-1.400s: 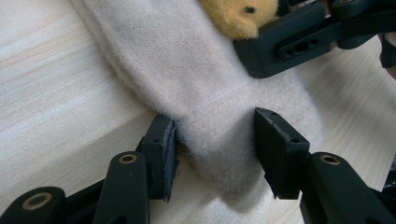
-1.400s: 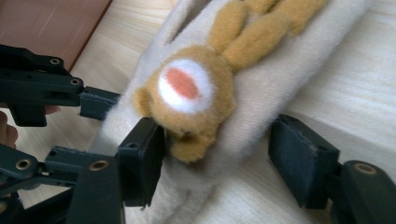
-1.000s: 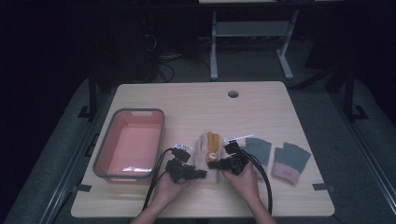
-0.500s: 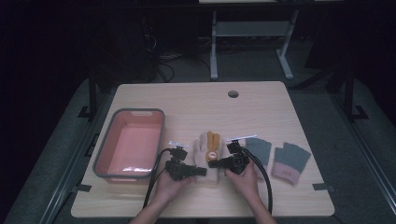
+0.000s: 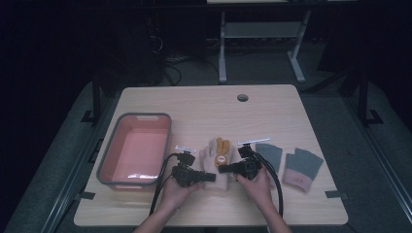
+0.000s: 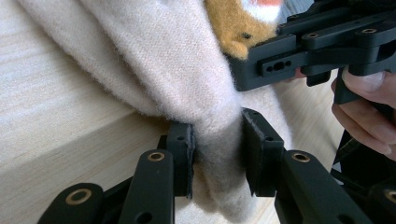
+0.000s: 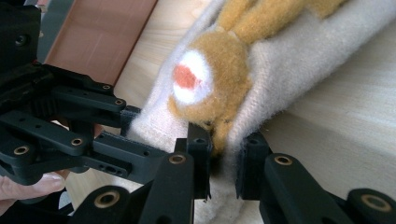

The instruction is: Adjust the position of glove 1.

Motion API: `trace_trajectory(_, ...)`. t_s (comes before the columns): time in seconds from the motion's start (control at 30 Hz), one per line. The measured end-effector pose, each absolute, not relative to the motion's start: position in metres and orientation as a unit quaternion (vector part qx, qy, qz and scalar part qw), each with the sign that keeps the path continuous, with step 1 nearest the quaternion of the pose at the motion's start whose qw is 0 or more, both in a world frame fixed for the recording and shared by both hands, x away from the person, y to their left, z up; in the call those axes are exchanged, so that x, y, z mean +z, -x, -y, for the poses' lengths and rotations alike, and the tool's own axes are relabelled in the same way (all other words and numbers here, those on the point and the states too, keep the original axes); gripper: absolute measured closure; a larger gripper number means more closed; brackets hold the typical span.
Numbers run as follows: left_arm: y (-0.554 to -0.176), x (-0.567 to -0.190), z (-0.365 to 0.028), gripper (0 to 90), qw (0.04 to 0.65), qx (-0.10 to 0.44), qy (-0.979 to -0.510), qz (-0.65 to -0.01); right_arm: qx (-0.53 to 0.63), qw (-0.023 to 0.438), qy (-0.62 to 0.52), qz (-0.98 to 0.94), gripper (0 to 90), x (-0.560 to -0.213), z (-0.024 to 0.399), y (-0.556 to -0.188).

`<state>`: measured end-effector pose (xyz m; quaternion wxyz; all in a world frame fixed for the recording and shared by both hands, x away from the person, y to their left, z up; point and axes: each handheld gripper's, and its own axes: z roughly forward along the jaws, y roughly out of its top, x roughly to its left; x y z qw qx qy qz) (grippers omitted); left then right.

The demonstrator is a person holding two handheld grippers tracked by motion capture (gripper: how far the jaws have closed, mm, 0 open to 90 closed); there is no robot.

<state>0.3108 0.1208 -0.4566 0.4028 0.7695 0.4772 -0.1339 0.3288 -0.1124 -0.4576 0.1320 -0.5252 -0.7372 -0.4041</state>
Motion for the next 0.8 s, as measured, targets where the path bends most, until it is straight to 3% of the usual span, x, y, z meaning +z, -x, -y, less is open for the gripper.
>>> trace_trajectory(0.8, -0.313, -0.427, -0.13, 67.3, 0.435, -0.132, -0.764, -0.457, -0.419, 0.137, 0.512, 0.737, 79.5, -0.421, 0.113, -0.331)
